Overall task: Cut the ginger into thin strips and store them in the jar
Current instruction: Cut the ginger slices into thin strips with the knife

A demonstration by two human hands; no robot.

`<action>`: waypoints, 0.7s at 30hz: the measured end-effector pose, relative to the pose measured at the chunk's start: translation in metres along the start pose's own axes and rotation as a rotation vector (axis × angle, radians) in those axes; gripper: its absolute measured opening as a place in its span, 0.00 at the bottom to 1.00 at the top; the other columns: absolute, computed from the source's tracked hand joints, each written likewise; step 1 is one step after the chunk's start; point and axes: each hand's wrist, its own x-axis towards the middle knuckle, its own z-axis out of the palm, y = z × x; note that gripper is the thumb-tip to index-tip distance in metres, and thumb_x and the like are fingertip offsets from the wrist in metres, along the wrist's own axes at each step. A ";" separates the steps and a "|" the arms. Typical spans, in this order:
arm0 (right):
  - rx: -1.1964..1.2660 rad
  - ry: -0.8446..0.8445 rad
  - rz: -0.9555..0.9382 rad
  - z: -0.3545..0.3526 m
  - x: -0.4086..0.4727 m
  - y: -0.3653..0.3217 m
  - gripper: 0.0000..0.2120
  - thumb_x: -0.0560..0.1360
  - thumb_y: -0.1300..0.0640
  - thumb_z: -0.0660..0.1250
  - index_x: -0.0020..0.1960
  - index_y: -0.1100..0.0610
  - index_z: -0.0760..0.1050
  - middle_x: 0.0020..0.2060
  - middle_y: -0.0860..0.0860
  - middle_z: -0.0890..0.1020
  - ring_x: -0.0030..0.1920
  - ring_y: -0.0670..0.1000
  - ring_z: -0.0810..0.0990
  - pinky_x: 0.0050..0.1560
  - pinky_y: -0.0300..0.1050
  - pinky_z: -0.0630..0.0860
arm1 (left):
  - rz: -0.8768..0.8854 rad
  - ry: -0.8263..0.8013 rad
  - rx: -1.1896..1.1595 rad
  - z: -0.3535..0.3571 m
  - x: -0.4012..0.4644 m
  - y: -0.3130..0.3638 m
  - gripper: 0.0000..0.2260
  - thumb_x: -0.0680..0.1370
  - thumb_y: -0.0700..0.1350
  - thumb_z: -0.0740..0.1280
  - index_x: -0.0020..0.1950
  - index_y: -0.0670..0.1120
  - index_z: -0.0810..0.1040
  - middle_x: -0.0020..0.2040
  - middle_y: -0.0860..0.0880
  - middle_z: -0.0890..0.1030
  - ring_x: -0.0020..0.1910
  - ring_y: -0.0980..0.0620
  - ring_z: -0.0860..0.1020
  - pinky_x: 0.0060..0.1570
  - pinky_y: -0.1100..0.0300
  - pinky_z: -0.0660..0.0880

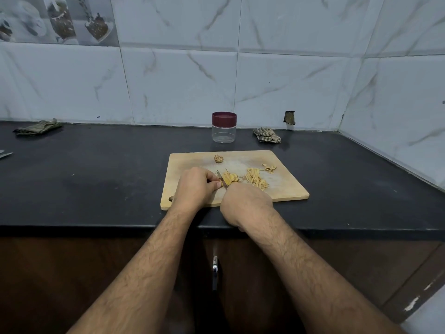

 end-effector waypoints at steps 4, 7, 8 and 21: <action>-0.004 0.010 -0.016 0.000 0.001 0.001 0.14 0.77 0.63 0.62 0.62 0.58 0.75 0.54 0.54 0.79 0.48 0.55 0.75 0.48 0.48 0.75 | -0.002 -0.004 -0.008 0.000 0.000 0.000 0.04 0.76 0.44 0.73 0.48 0.47 0.87 0.51 0.52 0.85 0.50 0.55 0.79 0.48 0.62 0.72; 0.003 0.012 -0.021 -0.001 0.001 0.002 0.14 0.77 0.63 0.61 0.62 0.58 0.75 0.54 0.55 0.80 0.52 0.56 0.79 0.52 0.49 0.77 | 0.002 -0.004 -0.007 -0.001 0.000 0.000 0.04 0.76 0.44 0.73 0.49 0.47 0.87 0.52 0.52 0.85 0.51 0.55 0.80 0.50 0.62 0.73; 0.004 0.010 -0.024 -0.001 0.001 0.002 0.13 0.78 0.63 0.61 0.61 0.59 0.75 0.52 0.55 0.80 0.52 0.56 0.79 0.52 0.49 0.78 | 0.004 -0.004 -0.004 -0.001 0.000 0.000 0.04 0.76 0.45 0.73 0.49 0.47 0.87 0.52 0.52 0.85 0.52 0.55 0.80 0.50 0.63 0.73; 0.004 -0.032 -0.019 -0.003 0.010 -0.006 0.18 0.79 0.63 0.60 0.68 0.55 0.72 0.55 0.54 0.80 0.49 0.54 0.81 0.52 0.49 0.81 | 0.006 0.003 -0.008 0.000 0.002 -0.001 0.04 0.75 0.43 0.73 0.49 0.47 0.87 0.51 0.52 0.86 0.51 0.54 0.80 0.51 0.62 0.73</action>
